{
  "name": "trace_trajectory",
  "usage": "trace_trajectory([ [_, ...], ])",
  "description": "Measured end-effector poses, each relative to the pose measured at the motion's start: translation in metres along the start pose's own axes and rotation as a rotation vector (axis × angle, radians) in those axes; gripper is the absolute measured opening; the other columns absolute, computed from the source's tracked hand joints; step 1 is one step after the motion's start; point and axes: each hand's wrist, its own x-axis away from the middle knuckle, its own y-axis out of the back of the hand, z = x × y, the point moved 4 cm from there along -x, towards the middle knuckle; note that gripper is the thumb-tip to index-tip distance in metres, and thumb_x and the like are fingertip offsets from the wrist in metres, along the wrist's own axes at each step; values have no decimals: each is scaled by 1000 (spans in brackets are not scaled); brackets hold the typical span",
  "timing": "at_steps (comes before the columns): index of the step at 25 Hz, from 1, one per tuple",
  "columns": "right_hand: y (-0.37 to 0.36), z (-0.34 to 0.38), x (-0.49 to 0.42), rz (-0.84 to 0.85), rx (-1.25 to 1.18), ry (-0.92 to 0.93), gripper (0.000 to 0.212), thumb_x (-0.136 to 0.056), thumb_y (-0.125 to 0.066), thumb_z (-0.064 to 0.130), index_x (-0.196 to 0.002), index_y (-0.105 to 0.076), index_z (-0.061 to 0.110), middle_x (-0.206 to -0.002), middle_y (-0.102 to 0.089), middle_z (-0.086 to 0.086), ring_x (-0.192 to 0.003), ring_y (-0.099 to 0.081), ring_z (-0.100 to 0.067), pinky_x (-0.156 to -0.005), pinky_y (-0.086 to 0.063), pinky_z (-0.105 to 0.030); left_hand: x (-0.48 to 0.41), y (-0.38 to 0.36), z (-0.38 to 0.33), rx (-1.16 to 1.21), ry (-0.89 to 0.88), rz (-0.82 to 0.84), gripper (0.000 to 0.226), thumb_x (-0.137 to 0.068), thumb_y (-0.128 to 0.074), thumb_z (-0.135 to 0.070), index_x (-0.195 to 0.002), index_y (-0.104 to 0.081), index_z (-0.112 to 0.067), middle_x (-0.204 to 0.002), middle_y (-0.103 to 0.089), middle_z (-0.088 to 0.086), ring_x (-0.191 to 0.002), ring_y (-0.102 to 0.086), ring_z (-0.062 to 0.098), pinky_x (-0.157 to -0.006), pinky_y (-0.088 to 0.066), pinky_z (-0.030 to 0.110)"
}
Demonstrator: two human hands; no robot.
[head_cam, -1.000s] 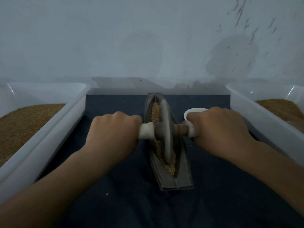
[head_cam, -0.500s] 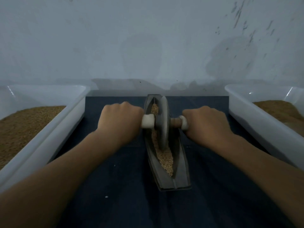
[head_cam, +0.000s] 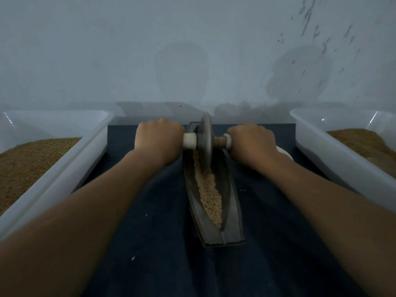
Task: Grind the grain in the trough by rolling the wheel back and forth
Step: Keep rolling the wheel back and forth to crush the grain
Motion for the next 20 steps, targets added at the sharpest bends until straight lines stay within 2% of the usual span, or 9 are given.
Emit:
trace_trajectory([
  [2, 4, -4, 29, -66, 65, 55, 30, -80, -68, 34, -70, -39, 30, -68, -44, 7, -58, -45, -18, -52, -26, -26, 31, 3, -1, 11, -23, -76, 12, -83, -64, -33, -83, -55, -25, -66, -40, -5, -57, -47, 20, -52, -32, 31],
  [4, 19, -2, 65, -205, 167, 151, 49, -66, -73, 31, -62, -23, 31, -56, -30, 12, -45, -22, -7, -47, -11, -20, 71, 12, -2, 13, -67, -170, 41, -68, -75, -36, -71, -34, -31, -57, -20, -11, -44, -18, 10, -45, -15, 23],
  [6, 32, -2, 82, -294, 186, 205, 54, -51, -74, 29, -61, -20, 31, -51, -19, 13, -45, -9, -1, -49, -7, -16, 85, 22, 1, 25, -96, -242, 59, -53, -81, -36, -68, -25, -34, -56, -8, -13, -47, 1, 5, -49, -4, 18],
  [8, 31, -2, 73, -254, 173, 201, 49, -52, -78, 29, -61, -30, 33, -50, -22, 14, -43, -11, -2, -49, -8, -15, 79, 16, 0, 31, -65, -170, 52, -58, -79, -37, -66, -27, -34, -55, -12, -13, -46, -4, 6, -47, -8, 19],
  [10, 14, -1, 48, -183, 170, 150, 33, -66, -76, 32, -64, -43, 32, -55, -33, 10, -44, -29, -11, -48, -18, -20, 60, -1, -1, 13, -17, -83, 25, -76, -69, -35, -71, -44, -31, -60, -32, -9, -46, -29, 13, -48, -25, 27],
  [13, -6, -3, 2, -24, 5, 0, 15, -84, -65, 38, -79, -54, 29, -76, -55, 3, -76, -61, -29, -61, -37, -33, 4, -4, -2, -40, -22, -47, 10, -87, -61, -32, -95, -64, -26, -77, -54, 2, -69, -59, 26, -57, -37, 34],
  [16, -10, -4, 2, -14, -72, -32, 18, -86, -63, 42, -80, -54, 29, -82, -58, 1, -79, -59, -30, -63, -39, -34, -5, 5, -4, -65, -42, -46, 10, -88, -61, -29, -97, -63, -25, -73, -48, 1, -69, -58, 25, -57, -38, 33],
  [18, -3, -5, 24, -67, 9, 18, 19, -84, -64, 38, -75, -49, 30, -74, -54, 3, -63, -48, -23, -56, -32, -30, 20, 5, -3, -7, -44, -64, 7, -86, -62, -31, -90, -58, -28, -70, -44, -3, -62, -49, 21, -55, -35, 33],
  [20, 13, -3, 52, -160, 137, 127, 40, -73, -71, 35, -63, -32, 32, -58, -39, 10, -47, -31, -13, -47, -18, -23, 55, 4, 1, 37, -57, -109, 24, -80, -66, -38, -77, -43, -32, -62, -31, -9, -50, -32, 14, -48, -25, 28],
])
